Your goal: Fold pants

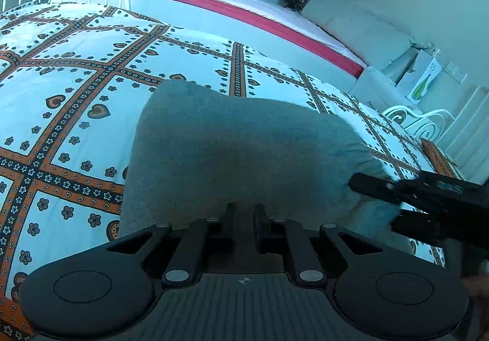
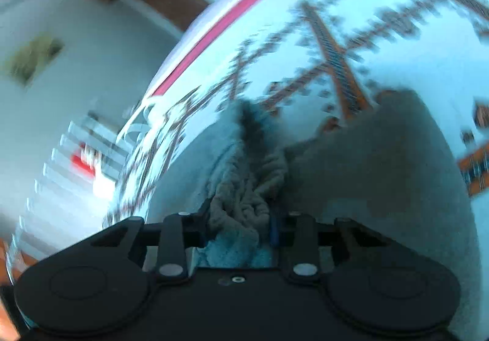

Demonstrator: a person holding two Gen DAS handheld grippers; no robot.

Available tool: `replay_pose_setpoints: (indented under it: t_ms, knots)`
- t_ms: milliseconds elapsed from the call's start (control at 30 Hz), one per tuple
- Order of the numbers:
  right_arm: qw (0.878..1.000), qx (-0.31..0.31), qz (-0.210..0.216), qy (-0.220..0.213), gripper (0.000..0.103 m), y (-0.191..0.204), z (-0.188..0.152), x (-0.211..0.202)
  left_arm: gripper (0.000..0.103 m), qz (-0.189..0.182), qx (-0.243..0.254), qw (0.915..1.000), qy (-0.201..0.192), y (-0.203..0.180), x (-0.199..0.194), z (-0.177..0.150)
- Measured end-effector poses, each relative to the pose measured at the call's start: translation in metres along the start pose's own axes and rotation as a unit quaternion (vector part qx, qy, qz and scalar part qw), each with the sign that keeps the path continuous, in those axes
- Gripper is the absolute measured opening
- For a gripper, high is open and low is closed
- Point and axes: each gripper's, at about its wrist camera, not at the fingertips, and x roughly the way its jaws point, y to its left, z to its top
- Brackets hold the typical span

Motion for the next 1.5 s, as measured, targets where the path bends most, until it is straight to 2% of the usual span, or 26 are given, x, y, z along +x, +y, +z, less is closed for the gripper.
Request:
replay_pose_setpoints:
  t_ms: [67,133,233,300,467,600,633,667,733,833,867,900,1000,1133,1167,1233,1300,1333,1367,1433,1500]
  knots:
    - [0.999,-0.03,0.002,0.015,0.027,0.009,-0.003,-0.004,0.012,0.0,0.002,1.0,0.002,0.0,0.0,-0.001]
    - [0.997,-0.062,-0.024,0.029,0.028,0.013,-0.006,-0.001,0.012,0.002,0.009,1.0,0.001,-0.002,0.0,-0.002]
    - [0.998,-0.05,-0.025,0.02,0.024,0.005,-0.007,0.0,0.012,0.002,0.017,0.9999,0.0,-0.004,-0.001,-0.003]
    - [0.999,-0.042,-0.014,0.002,0.022,0.009,-0.008,-0.009,0.013,0.001,0.02,0.9998,-0.001,-0.005,-0.003,-0.002]
    - [0.996,-0.074,0.001,-0.054,0.021,0.039,-0.007,-0.043,0.013,-0.01,0.043,0.9987,-0.024,-0.015,-0.016,-0.002]
    - [0.995,-0.057,-0.004,-0.086,0.021,0.035,-0.007,-0.075,0.016,-0.029,0.07,0.9967,-0.03,-0.028,-0.023,-0.003]
    - [0.995,-0.038,-0.008,-0.086,0.021,0.026,-0.009,-0.081,0.021,-0.033,0.07,0.9967,-0.025,-0.029,-0.022,-0.005]
    - [0.996,-0.027,-0.018,-0.087,0.021,0.017,-0.012,-0.087,0.03,-0.033,0.069,0.9969,-0.02,-0.03,-0.021,-0.006]
    - [0.995,-0.012,-0.051,-0.085,0.021,0.001,-0.019,-0.092,0.041,-0.034,0.069,0.997,-0.009,-0.031,-0.018,-0.009]
    - [0.992,0.019,-0.096,-0.084,0.021,-0.026,-0.027,-0.095,0.042,-0.038,0.082,0.9959,0.0,-0.035,-0.016,-0.014]
    - [0.991,0.029,-0.099,-0.082,0.021,-0.032,-0.029,-0.095,0.042,-0.036,0.085,0.9958,-0.002,-0.037,-0.016,-0.015]
    - [0.991,0.032,-0.098,-0.083,0.021,-0.033,-0.031,-0.097,0.042,-0.035,0.086,0.9957,-0.002,-0.037,-0.017,-0.015]
    - [0.989,-0.024,-0.113,-0.096,0.021,-0.014,-0.034,-0.102,0.042,-0.038,0.082,0.9959,-0.001,-0.038,-0.017,-0.015]
    - [0.984,0.008,-0.148,-0.103,0.022,-0.031,-0.033,-0.103,0.042,-0.044,0.08,0.9958,-0.002,-0.04,-0.018,-0.016]
    - [0.983,0.001,-0.153,-0.104,0.024,-0.031,-0.032,-0.101,0.042,-0.037,0.086,0.9956,-0.001,-0.041,-0.017,-0.017]
    - [0.98,-0.034,-0.179,-0.073,0.031,-0.028,-0.031,-0.088,0.042,-0.021,0.101,0.9946,0.014,-0.042,-0.01,-0.02]
    - [0.977,-0.032,-0.197,-0.074,0.048,-0.032,-0.034,-0.088,0.043,-0.017,0.107,0.9939,0.018,-0.044,-0.008,-0.022]
    - [0.976,-0.025,-0.203,-0.078,0.063,-0.034,-0.034,-0.091,0.046,-0.018,0.112,0.9934,0.018,-0.046,-0.009,-0.022]
    - [0.975,-0.017,-0.206,-0.086,0.065,-0.034,-0.032,-0.096,0.051,-0.021,0.114,0.9931,0.02,-0.048,-0.01,-0.022]
    - [0.971,-0.021,-0.209,-0.112,0.064,-0.029,-0.033,-0.107,0.054,-0.026,0.111,0.9934,0.017,-0.049,-0.014,-0.022]
    - [0.966,-0.041,-0.205,-0.149,0.058,-0.019,-0.034,-0.121,0.055,-0.027,0.103,0.9943,0.01,-0.05,-0.018,-0.022]
